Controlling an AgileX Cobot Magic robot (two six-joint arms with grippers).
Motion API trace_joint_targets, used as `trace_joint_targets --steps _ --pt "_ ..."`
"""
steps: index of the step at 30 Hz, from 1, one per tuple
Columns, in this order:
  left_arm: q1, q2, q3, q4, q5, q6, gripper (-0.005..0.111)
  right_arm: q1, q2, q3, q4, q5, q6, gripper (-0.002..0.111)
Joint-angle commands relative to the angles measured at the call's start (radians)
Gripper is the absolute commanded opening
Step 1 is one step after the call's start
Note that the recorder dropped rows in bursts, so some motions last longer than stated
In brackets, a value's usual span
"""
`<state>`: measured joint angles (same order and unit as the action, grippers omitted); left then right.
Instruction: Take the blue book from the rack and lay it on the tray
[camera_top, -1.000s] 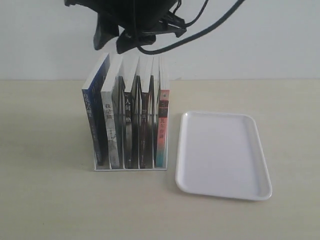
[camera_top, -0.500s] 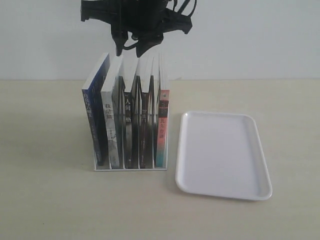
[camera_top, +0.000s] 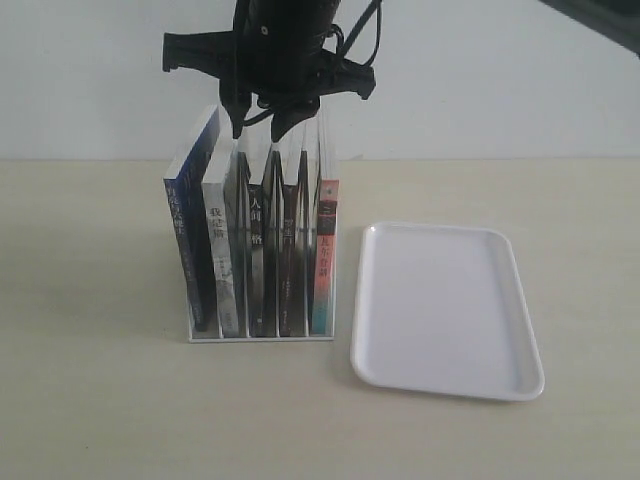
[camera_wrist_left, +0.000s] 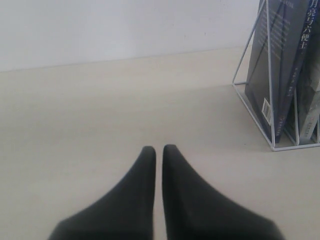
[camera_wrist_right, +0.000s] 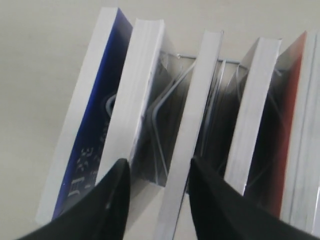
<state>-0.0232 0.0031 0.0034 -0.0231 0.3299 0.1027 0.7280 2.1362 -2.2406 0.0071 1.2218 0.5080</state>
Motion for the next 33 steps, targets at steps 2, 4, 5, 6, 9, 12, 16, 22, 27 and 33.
trace_joint_targets --steps 2,4,5,6,9,12,16,22,27,33 --pt "0.002 -0.003 -0.003 -0.002 -0.016 0.002 0.005 -0.001 0.014 -0.005 -0.017 -0.001 0.006 0.038" --pt "0.002 -0.003 -0.003 -0.002 -0.016 0.002 0.005 -0.001 0.017 -0.005 -0.019 -0.001 0.006 0.038" --pt "0.002 -0.003 -0.003 -0.002 -0.016 0.002 0.005 -0.001 0.02 -0.005 -0.019 -0.001 0.006 0.038" --pt "0.002 -0.003 -0.003 -0.002 -0.016 0.002 0.005 -0.001 0.026 -0.005 -0.019 -0.001 0.011 0.038" --pt "0.002 -0.003 -0.003 -0.002 -0.016 0.002 0.005 -0.001 0.037 -0.005 -0.016 -0.001 0.011 0.038" --pt "0.002 -0.003 -0.003 -0.002 -0.016 0.002 0.005 -0.001 0.049 -0.005 -0.016 -0.001 0.015 0.038" --pt "0.002 -0.003 -0.003 -0.002 -0.016 0.002 0.005 -0.001 0.072 -0.005 -0.016 -0.001 0.015 0.037" --pt "0.002 -0.003 -0.003 -0.002 -0.016 0.002 0.005 -0.001 0.047 -0.005 -0.016 -0.001 -0.004 0.0" --pt "0.002 -0.003 -0.003 -0.002 -0.016 0.002 0.005 -0.001 -0.055 -0.005 -0.016 -0.001 -0.014 0.0" --pt "0.002 -0.003 -0.003 -0.002 -0.016 0.002 0.005 -0.001 -0.181 -0.005 -0.055 -0.001 -0.02 0.0"
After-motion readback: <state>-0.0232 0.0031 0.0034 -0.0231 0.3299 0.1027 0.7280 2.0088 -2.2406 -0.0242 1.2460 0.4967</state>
